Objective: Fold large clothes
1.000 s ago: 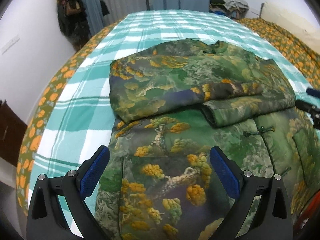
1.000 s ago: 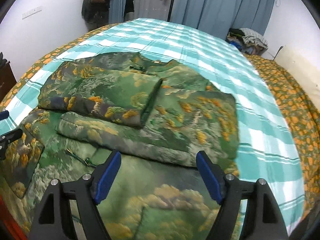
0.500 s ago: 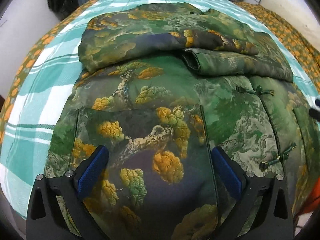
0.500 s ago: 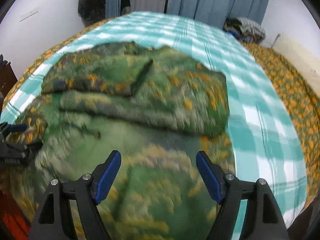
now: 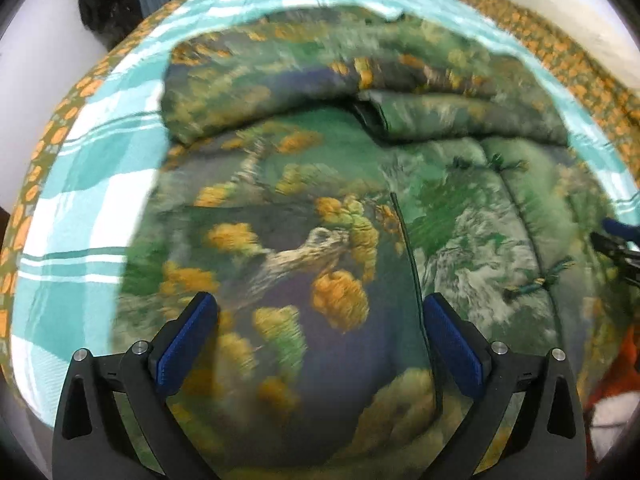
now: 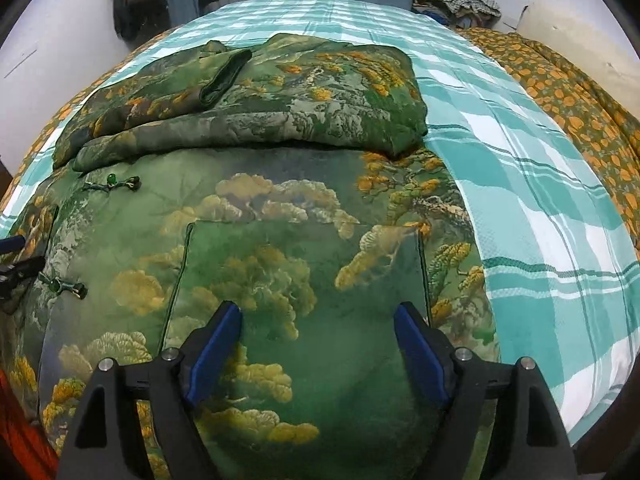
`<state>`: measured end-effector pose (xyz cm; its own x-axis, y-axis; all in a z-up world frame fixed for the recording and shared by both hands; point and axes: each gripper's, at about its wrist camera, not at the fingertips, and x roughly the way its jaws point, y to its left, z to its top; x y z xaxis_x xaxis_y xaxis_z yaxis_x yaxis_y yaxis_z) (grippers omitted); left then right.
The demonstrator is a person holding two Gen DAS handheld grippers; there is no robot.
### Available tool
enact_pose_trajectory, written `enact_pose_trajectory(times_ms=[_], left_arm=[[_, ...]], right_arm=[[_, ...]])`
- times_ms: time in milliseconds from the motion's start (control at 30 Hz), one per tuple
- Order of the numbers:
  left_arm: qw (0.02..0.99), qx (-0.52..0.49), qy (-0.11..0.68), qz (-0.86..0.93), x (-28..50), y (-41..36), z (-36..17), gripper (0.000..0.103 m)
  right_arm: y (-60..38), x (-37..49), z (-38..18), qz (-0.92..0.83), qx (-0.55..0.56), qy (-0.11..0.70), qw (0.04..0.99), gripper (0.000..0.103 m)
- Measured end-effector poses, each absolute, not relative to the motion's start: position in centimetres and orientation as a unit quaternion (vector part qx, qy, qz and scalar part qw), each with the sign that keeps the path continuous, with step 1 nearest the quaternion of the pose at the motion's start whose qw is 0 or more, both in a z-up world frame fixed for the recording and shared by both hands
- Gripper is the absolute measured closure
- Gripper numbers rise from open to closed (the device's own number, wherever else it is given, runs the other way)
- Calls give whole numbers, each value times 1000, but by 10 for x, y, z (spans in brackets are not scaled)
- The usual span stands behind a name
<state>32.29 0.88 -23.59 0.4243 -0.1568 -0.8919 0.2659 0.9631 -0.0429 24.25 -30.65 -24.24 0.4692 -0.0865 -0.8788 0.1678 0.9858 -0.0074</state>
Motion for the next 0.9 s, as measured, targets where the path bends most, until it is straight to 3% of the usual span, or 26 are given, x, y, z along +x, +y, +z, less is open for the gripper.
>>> enact_pose_trajectory(times_ms=[167,367,567,800,833,900], left_arm=[[858,68,499,-99,300,69,-207,1],[820,-2,563,-100,281,131,-231,1],[793,-66,589,-138,274,127,-254,1],[784,-22,599,-161,269,97,-262,2],[784,-15,600,-159,267,97,-259,10],[782,-3,605,-148,265,99,-254,25]], right_arm=[[-344,218,-211,-63,42,485,871,21],[-402,173,-206,-61,96,514,850,21],[-405,146,-231,-22,134,561,817,21],[-399,146,-257,23,183,576,797,22],[-399,146,-257,34,193,573,796,24],[-398,147,-254,36,193,572,796,63]])
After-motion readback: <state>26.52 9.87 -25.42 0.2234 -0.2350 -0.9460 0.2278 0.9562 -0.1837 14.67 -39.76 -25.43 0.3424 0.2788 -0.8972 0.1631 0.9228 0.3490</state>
